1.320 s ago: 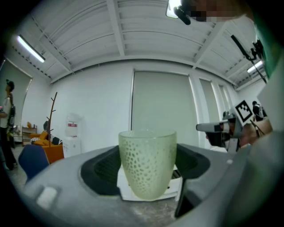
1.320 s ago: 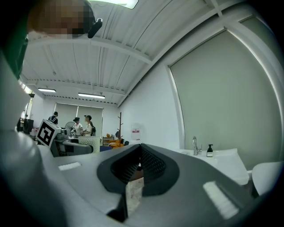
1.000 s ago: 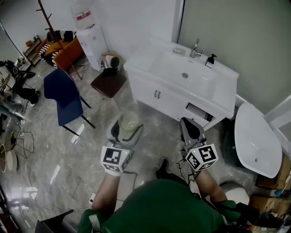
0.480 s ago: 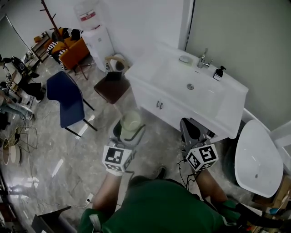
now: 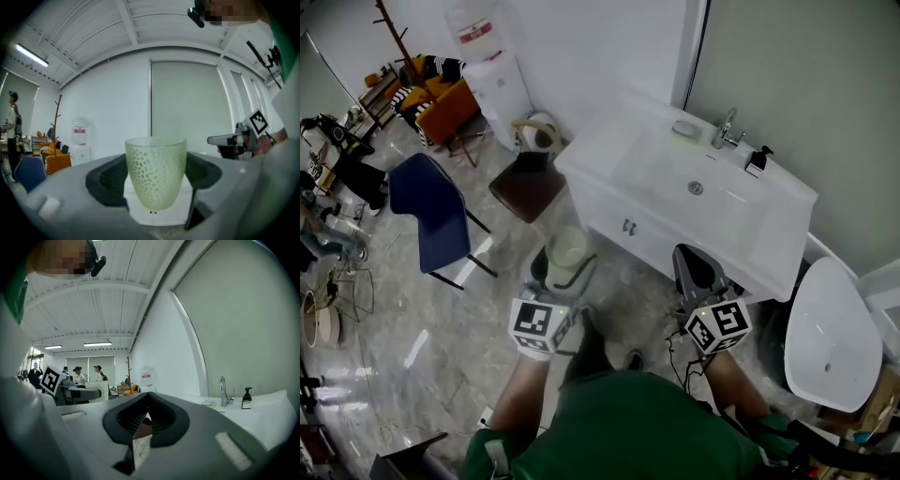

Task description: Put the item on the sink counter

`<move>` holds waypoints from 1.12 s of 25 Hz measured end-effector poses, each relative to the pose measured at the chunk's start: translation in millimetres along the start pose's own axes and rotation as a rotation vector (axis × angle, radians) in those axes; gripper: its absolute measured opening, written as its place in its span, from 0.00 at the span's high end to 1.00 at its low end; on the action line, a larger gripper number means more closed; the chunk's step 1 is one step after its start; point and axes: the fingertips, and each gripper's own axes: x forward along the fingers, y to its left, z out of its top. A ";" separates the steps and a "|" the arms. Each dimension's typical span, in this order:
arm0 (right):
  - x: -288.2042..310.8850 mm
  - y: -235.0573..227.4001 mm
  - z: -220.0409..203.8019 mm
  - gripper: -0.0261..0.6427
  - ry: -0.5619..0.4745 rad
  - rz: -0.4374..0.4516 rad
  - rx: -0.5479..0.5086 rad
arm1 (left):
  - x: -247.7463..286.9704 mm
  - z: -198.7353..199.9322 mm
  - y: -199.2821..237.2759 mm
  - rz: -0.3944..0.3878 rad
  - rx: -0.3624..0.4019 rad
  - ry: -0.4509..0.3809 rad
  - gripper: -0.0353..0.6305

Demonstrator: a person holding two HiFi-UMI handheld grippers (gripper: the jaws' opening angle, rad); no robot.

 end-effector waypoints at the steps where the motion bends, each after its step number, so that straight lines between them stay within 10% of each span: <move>1: 8.2 -4.1 0.3 0.96 -0.001 -0.012 -0.005 | 8.8 -0.6 7.4 -0.010 -0.002 -0.004 0.39; 18: 201.4 -18.0 22.9 0.96 0.037 -0.158 -0.044 | 140.8 9.2 190.2 -0.157 -0.043 -0.024 0.39; 28: 247.8 -38.8 15.8 0.96 0.066 -0.211 -0.028 | 199.1 -6.3 222.3 -0.221 -0.045 -0.007 0.39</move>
